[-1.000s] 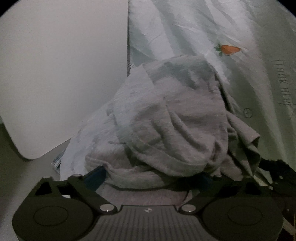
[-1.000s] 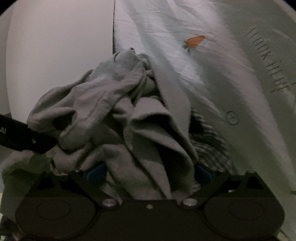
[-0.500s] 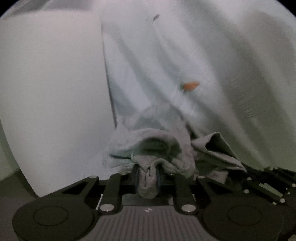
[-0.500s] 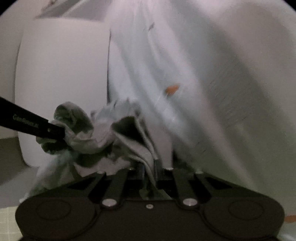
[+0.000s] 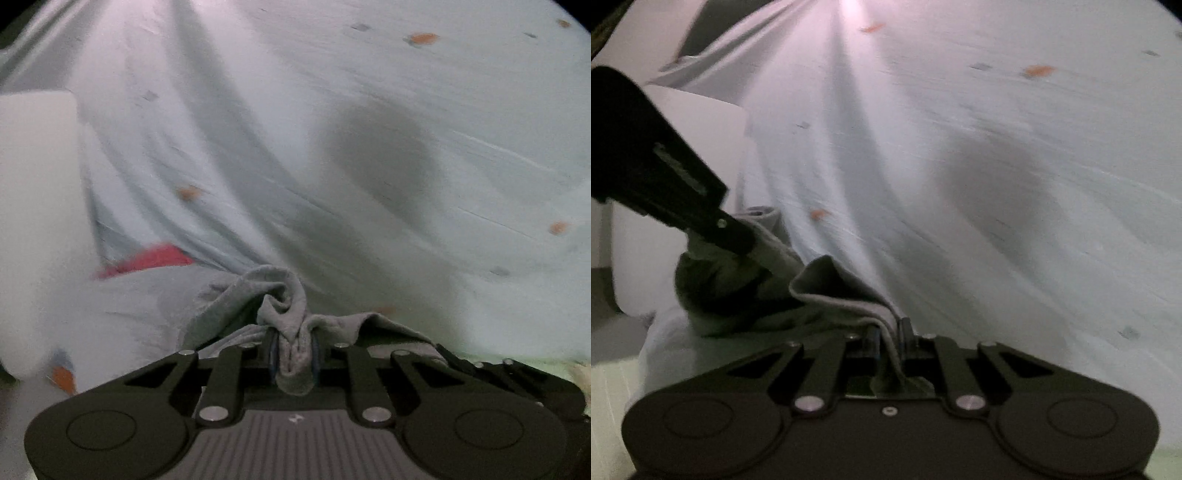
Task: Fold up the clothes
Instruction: 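Lift the grey hoodie with both grippers and carry it onto the open mat, then lay the grey hoodie on the mat and open both grippers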
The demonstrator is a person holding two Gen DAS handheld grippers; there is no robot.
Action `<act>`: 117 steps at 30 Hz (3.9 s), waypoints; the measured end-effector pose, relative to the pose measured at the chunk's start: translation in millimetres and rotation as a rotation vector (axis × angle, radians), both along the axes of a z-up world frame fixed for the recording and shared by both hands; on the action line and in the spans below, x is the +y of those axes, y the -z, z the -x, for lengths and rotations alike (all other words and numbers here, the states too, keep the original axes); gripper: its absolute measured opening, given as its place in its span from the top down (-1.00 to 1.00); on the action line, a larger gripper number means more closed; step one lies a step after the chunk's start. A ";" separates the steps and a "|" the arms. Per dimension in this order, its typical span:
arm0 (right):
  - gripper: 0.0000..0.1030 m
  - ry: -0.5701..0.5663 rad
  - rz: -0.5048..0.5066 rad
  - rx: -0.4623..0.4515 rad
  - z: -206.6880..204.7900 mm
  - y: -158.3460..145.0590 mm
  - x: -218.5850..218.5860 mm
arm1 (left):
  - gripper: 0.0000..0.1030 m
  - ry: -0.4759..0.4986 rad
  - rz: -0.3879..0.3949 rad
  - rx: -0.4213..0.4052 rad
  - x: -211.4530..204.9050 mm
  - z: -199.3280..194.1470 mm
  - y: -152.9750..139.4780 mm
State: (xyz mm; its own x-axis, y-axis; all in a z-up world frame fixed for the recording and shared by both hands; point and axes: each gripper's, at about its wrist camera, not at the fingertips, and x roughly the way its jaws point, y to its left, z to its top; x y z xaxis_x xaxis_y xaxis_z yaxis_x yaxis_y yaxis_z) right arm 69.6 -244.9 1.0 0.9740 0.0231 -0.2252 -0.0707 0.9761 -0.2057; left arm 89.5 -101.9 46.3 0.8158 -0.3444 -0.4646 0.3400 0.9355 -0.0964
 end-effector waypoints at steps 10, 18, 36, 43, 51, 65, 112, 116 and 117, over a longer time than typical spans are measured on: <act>0.73 0.232 -0.007 0.424 63.8 69.3 -103.2 | 0.39 0.107 -0.015 0.310 -47.1 42.2 73.6; 0.21 0.323 -0.093 0.423 51.7 71.9 -120.5 | 0.07 -0.119 -0.080 0.370 11.6 -7.1 104.2; -0.64 0.222 -0.378 0.615 -108.0 133.9 -99.7 | -0.79 -0.361 -0.067 0.517 147.6 -159.2 182.6; -0.70 0.212 -0.510 0.778 -169.8 171.3 -110.3 | -0.69 -0.357 -0.014 0.560 143.1 -172.4 202.7; 0.66 0.181 -0.515 0.705 -144.0 158.8 -124.4 | 0.54 -0.353 -0.056 0.565 116.9 -155.7 193.7; 0.77 0.130 -0.397 0.116 -63.3 -4.0 -153.2 | 0.62 -0.258 0.091 0.347 55.9 -45.2 82.1; -0.92 0.834 -0.604 0.532 99.9 175.7 -159.9 | -0.11 0.066 -0.225 0.524 18.8 53.0 134.6; -0.86 0.818 -0.716 0.507 110.3 185.1 -170.0 | -0.12 0.059 -0.229 0.545 17.6 52.5 141.2; -0.59 0.786 -0.733 0.490 113.8 186.3 -172.3 | -0.12 0.059 -0.230 0.552 15.7 52.8 143.0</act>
State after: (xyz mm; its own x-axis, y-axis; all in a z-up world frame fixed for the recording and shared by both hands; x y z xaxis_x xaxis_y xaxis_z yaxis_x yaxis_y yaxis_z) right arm -44.2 -417.1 -185.2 0.5914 -0.2648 -0.7617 0.6870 0.6601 0.3039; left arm 36.7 -86.2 -96.6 0.4156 -0.2222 -0.8820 0.3492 0.9344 -0.0709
